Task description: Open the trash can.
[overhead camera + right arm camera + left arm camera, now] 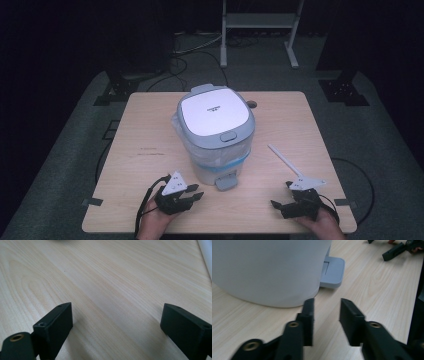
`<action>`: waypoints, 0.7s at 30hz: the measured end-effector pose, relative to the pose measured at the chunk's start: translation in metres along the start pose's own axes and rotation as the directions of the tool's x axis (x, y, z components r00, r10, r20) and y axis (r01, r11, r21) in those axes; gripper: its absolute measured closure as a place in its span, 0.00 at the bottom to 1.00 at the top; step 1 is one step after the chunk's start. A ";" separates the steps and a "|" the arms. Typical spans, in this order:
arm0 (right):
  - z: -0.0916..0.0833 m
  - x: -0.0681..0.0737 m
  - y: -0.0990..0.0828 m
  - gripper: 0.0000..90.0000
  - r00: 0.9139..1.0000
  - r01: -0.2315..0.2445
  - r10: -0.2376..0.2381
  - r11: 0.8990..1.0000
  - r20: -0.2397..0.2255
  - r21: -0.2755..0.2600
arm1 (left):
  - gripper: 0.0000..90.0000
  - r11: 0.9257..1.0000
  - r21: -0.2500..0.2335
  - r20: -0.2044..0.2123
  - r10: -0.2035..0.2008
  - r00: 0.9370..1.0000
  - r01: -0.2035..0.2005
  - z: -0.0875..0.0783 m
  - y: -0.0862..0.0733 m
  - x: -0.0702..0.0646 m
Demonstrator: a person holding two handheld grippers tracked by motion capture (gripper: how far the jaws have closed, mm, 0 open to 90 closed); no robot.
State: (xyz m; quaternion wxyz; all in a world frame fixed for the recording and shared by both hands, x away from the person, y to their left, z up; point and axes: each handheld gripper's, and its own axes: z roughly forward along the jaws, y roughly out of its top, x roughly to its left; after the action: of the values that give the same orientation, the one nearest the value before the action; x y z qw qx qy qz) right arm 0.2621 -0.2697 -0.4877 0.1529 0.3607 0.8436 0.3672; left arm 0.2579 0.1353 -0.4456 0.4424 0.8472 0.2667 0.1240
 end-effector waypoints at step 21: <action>0.000 0.000 0.000 0.10 1.000 0.000 0.000 1.000 0.000 0.000 | 1.00 0.999 -0.030 -0.035 0.032 0.999 -0.033 0.050 0.025 -0.030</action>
State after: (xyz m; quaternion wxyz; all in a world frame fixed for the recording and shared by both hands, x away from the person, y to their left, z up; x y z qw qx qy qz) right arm 0.2620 -0.2696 -0.4877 0.1526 0.3609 0.8436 0.3672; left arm 0.2636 0.0727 -0.4533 0.4485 0.8423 0.2586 0.1499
